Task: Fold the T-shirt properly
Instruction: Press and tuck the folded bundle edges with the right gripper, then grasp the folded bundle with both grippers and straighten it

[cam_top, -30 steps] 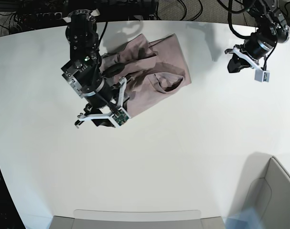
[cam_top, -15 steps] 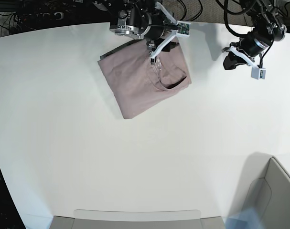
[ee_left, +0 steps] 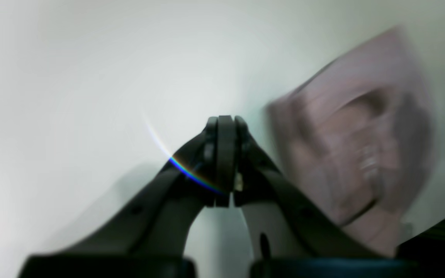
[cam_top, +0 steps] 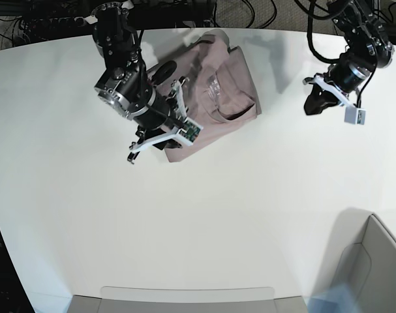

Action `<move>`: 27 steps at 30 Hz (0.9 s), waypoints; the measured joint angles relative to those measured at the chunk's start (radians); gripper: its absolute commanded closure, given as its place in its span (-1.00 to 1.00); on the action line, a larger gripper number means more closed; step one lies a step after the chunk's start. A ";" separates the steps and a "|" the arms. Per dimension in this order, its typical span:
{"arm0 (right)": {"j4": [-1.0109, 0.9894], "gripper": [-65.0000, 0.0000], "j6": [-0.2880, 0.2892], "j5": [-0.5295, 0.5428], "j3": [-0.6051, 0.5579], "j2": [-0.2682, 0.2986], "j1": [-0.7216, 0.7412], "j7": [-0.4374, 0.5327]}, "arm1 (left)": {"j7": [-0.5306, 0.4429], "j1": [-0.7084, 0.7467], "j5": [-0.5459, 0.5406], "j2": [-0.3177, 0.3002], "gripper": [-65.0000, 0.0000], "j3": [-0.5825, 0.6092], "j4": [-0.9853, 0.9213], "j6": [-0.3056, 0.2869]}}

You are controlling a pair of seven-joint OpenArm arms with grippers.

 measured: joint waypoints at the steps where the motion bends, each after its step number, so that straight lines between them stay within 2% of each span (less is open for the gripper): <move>1: -0.013 1.00 -0.001 0.002 0.020 0.010 0.013 0.009 | -0.004 -0.006 -0.006 -0.002 1.00 0.045 0.028 0.001; 7: -0.146 1.00 0.000 -0.003 0.090 0.062 0.055 0.006 | -0.009 -0.013 0.039 0.003 1.00 0.323 0.104 -0.003; 14: -0.254 1.00 0.000 -0.002 0.085 0.128 0.043 0.010 | -0.008 -0.012 0.393 -0.016 1.00 0.653 0.101 -0.003; 17: -0.262 1.00 0.000 -0.003 0.085 0.129 0.018 0.000 | -0.012 -0.014 0.467 -0.056 1.00 0.766 0.100 -0.004; 20: -0.261 1.00 0.000 0.001 0.080 0.124 -0.012 0.014 | -0.013 -0.013 0.579 -0.071 1.00 0.782 0.063 0.005; 22: -0.259 1.00 0.000 -0.004 0.051 0.135 -0.046 0.014 | 0.000 -0.051 0.626 -0.051 1.00 0.755 -0.008 0.003; 24: -0.251 1.00 -0.001 -0.006 -0.023 0.176 -0.090 0.012 | -0.016 -0.132 0.653 -0.027 1.00 0.732 -0.095 -0.005; 26: -0.225 1.00 -0.003 -0.025 -0.111 0.218 -0.123 0.023 | -0.071 -0.232 0.705 -0.007 1.00 0.719 -0.196 0.006; 27: -0.212 1.00 -0.003 -0.026 -0.149 0.222 -0.133 0.024 | -0.088 -0.274 0.730 0.000 1.00 0.719 -0.235 0.010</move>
